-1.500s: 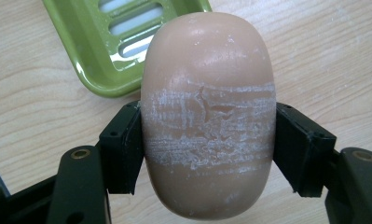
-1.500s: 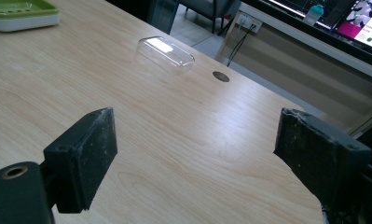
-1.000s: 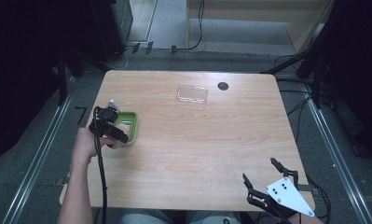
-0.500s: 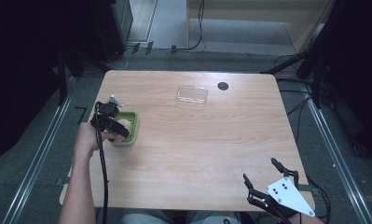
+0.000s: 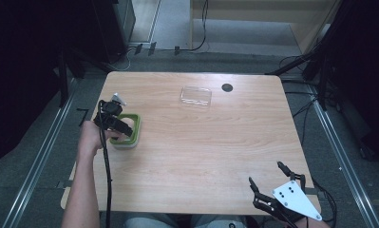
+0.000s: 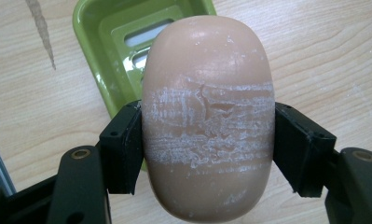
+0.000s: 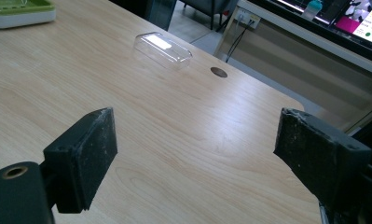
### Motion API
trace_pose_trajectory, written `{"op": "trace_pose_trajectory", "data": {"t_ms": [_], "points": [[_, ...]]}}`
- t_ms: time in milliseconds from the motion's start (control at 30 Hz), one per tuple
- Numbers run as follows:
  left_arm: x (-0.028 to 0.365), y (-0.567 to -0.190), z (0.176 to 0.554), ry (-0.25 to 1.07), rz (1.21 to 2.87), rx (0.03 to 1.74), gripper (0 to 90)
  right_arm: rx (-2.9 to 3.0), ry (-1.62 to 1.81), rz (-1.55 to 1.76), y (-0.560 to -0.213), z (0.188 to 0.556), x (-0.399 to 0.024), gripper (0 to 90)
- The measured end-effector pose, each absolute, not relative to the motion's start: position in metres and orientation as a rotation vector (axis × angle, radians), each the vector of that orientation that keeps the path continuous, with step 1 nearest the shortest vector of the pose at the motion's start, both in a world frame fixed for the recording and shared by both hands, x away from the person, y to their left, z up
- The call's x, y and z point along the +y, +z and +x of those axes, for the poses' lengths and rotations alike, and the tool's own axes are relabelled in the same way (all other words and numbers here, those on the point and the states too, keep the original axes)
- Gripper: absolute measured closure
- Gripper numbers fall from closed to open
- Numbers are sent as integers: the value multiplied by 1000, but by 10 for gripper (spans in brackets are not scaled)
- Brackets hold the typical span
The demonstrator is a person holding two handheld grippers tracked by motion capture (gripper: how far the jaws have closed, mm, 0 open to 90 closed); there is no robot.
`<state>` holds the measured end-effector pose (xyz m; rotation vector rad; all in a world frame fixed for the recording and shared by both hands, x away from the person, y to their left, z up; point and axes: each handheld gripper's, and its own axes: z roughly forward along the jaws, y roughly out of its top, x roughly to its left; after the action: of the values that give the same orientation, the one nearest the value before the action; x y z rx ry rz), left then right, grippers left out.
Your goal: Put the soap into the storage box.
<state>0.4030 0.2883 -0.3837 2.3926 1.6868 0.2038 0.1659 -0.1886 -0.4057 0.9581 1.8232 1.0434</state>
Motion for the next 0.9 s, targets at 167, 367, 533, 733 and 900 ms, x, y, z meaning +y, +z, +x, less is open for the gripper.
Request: {"op": "trace_pose_trajectory", "data": {"t_ms": [167,367,533,733,900], "points": [[282,-385,410,213,2396,1680,338,1823,1037,966,-406,164,-190,133],[280,-384,415,228,2386,1679,338,1818,1034,973,-406,164,-192,133],[280,-387,419,250,2366,1702,339,1817,1032,980,-406,164,-193,133],[285,-394,422,244,2341,1752,339,1817,1033,977,-406,164,-193,133],[287,-397,423,263,2315,1773,338,1816,1034,978,-406,164,-193,133]]}}
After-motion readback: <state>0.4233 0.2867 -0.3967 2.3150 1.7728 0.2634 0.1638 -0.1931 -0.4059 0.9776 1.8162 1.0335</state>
